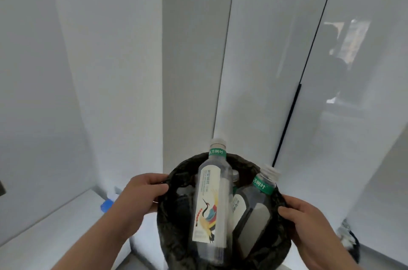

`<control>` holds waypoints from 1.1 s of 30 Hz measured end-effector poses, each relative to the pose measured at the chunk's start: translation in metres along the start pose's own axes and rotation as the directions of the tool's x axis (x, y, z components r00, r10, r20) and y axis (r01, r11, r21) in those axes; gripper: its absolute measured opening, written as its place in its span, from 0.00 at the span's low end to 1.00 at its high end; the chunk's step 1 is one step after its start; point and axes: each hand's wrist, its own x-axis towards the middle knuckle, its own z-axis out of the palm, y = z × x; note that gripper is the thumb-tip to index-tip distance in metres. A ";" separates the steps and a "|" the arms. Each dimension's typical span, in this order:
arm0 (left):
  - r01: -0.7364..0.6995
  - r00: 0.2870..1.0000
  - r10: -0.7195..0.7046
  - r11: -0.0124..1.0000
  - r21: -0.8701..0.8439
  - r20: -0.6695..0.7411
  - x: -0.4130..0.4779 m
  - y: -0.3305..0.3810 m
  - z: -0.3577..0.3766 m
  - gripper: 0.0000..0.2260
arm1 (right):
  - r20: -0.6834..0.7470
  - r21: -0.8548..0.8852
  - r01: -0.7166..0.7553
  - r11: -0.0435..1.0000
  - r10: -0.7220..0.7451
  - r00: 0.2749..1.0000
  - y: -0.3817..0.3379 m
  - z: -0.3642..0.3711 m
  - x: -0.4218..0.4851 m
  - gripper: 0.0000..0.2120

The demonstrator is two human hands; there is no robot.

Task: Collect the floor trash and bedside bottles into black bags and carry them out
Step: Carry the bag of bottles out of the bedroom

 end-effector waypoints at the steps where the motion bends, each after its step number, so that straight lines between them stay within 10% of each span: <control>1: 0.002 0.999 -0.002 1.000 0.000 0.033 -0.001 -0.001 0.027 0.15 | -0.030 0.020 -0.006 1.000 0.007 1.000 0.000 -0.027 -0.008 0.14; 19: 0.043 0.761 -0.123 0.989 0.139 0.636 0.027 0.002 0.429 0.18 | -0.651 0.198 -0.022 0.980 0.149 0.745 0.031 -0.366 -0.063 0.18; 33: 0.076 0.584 -0.186 0.982 0.175 0.790 0.099 0.021 0.642 0.14 | -0.823 0.326 0.106 0.940 0.227 0.521 0.018 -0.491 -0.013 0.17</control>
